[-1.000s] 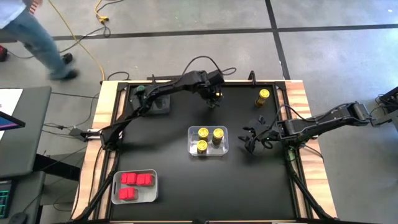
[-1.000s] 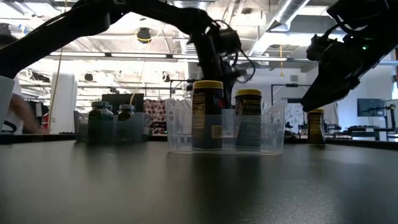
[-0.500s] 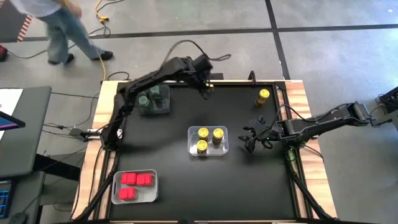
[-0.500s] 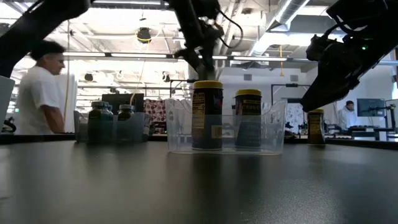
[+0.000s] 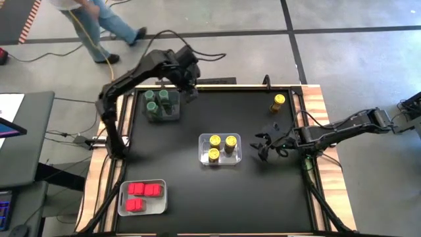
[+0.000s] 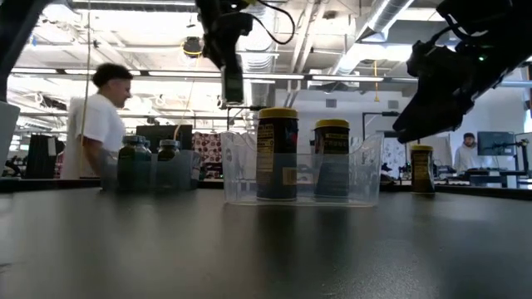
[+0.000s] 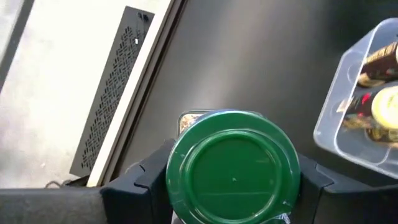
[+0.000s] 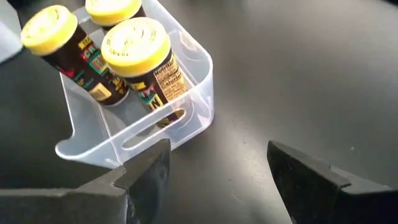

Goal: Sort spices by type
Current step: Put the green seasoning bottle into the transparent bin

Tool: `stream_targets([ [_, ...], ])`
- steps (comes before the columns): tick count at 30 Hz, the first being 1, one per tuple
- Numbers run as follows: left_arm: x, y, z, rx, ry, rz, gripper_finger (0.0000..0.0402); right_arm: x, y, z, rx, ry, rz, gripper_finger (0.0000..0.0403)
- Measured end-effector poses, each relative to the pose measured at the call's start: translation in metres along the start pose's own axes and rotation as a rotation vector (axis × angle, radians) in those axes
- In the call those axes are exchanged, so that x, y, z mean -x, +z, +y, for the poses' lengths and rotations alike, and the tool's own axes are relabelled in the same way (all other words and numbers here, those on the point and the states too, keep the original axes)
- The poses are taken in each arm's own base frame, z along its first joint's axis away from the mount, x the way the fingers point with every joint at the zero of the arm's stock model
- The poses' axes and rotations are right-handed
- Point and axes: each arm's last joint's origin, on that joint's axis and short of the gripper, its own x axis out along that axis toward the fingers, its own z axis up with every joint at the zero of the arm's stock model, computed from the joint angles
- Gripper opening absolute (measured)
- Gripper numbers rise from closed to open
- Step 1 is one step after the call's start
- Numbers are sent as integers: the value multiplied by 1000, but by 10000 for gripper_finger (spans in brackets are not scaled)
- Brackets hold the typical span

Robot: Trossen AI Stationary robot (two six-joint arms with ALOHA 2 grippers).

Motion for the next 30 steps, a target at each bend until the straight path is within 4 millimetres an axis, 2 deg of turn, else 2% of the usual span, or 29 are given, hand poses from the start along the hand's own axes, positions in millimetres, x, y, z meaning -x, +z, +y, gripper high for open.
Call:
stream_targets([
  [8,11,-51,-8,-47,-33,-95,197,0,0,0,-14,-2,-2,296],
  [16,22,-91,-13,-134,-50,-99,197,-1,1,-2,-39,-10,-4,296],
  [22,14,-107,-16,-195,-76,-60,198,-2,3,-5,-77,-30,-10,296],
  [30,-6,-119,-19,-235,-99,15,200,-3,5,-9,-91,-48,-15,296],
])
